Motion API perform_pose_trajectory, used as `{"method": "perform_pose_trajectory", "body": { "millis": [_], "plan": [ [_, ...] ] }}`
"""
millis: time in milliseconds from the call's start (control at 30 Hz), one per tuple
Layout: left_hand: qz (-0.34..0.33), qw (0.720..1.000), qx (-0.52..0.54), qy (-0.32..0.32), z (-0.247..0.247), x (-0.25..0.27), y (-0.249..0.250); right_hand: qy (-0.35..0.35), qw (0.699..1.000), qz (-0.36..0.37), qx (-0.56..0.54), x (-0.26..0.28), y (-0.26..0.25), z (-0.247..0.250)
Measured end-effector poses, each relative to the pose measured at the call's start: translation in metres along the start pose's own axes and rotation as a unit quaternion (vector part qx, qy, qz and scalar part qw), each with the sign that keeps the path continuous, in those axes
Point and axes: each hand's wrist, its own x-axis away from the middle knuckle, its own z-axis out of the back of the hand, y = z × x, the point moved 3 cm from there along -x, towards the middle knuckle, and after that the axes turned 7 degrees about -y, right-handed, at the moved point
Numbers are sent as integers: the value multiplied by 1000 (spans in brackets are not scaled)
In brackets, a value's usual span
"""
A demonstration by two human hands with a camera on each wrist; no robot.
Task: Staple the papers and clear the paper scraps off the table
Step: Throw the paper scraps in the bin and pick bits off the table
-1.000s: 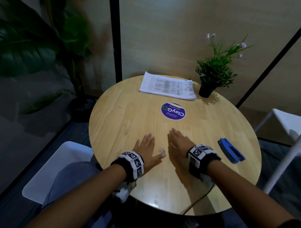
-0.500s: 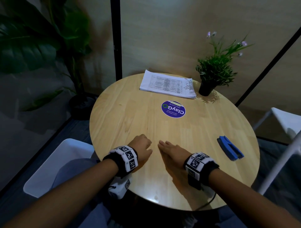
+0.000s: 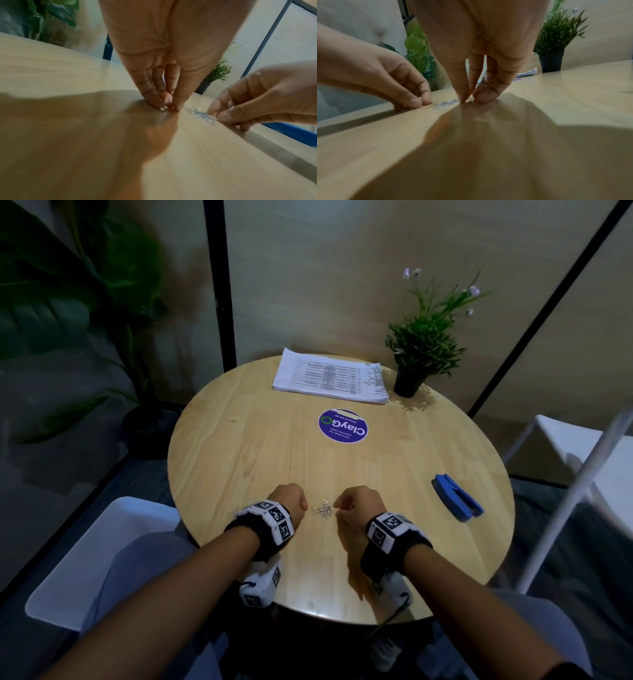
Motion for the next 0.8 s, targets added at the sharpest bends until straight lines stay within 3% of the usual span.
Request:
{"method": "perform_pose_trajectory", "body": {
  "millis": [100,233,300,400,500,600,800],
  "plan": [
    [-37,998,46,15,-6,-4,12,14,999,1,-38,6,3,2],
    [-67,985,149,63,-1,-3,4,103,994,-18,-37,31,44,35],
    [-77,989,106,68,2,-2,-2,121,992,-44,14,44,74,48],
    [-90,995,-16,38,2,8,-3,50,989,-103,97,50,115,56],
    [-57,981,-179,-37,-7,15,-4,-7,983,-141,120,54,137,52],
    [-28,969,-223,-99,-20,13,-11,-31,977,-170,125,56,138,40],
    [-21,961,-262,-89,-47,13,-11,-70,984,-66,148,56,80,9]
  ]
}}
